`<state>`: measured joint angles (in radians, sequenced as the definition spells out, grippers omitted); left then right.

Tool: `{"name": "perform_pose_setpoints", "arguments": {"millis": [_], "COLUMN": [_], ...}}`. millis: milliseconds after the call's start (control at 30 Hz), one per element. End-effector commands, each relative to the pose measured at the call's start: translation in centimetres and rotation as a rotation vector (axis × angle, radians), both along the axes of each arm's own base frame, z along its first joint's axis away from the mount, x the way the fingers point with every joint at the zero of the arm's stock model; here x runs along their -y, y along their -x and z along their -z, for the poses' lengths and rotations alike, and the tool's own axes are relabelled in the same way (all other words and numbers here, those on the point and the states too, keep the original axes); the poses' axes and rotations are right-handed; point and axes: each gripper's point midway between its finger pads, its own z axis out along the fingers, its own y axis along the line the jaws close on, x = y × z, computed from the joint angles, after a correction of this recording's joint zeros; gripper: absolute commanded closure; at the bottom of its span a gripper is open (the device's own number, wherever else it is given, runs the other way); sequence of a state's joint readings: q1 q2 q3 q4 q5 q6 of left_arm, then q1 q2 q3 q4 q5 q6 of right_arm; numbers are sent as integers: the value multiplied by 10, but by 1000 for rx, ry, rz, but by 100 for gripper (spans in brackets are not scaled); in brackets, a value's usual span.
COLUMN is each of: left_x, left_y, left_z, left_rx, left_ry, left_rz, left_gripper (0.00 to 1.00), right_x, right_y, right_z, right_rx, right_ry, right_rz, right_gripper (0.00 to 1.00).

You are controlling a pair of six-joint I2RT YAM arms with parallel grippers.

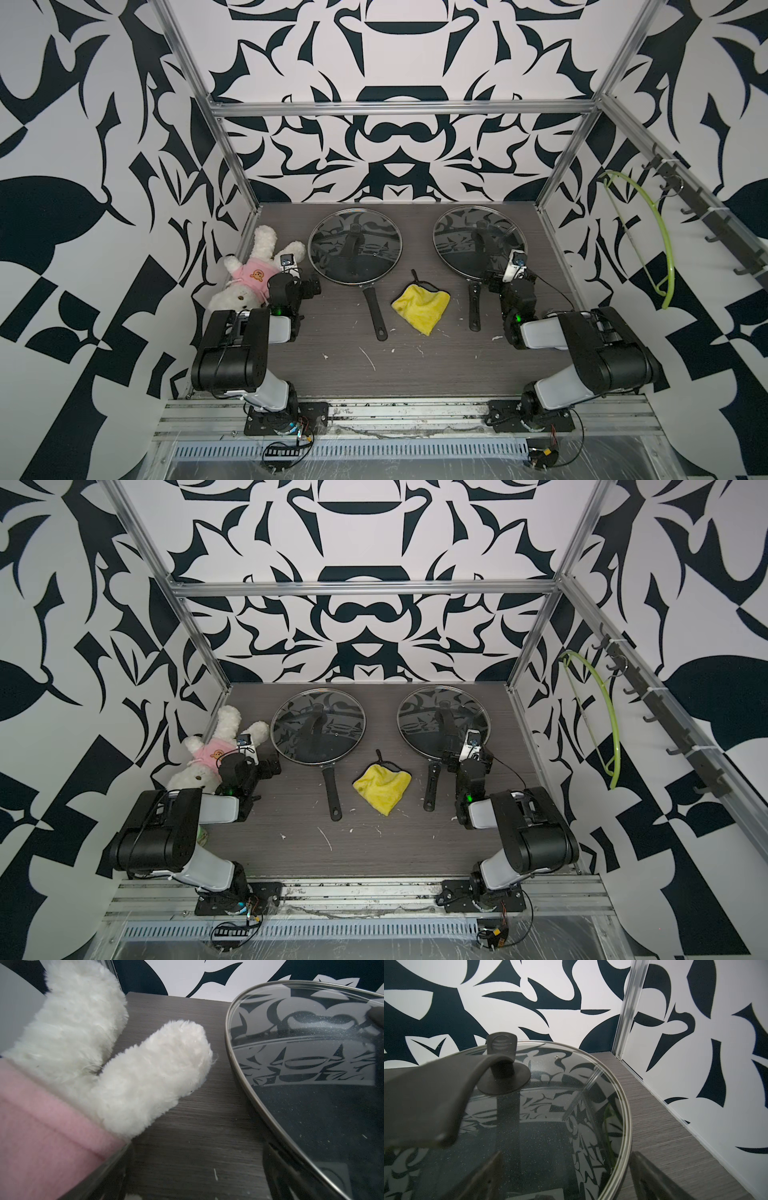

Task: Wipe the pot lid with a cloth
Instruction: Reset both arms

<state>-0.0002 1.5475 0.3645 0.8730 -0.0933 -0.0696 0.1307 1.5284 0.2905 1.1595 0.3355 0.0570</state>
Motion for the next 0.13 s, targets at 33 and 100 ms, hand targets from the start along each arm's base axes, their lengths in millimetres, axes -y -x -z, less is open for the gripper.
{"name": "perform_pose_setpoints", "arguments": {"millis": [33,100], "left_x": [7,6], "left_y": [-6,-4], "left_z": [-8,-9], "left_rx": [23,30], "left_ry": [0,-1], "left_rz": [35,30], "left_gripper": [1,1], "right_x": [5,4], "right_y": [9,9], "right_z": [36,35], "right_rx": [-147,-146], "right_ry": [48,48], "right_rz": [6,3], "right_gripper": [2,2]}}
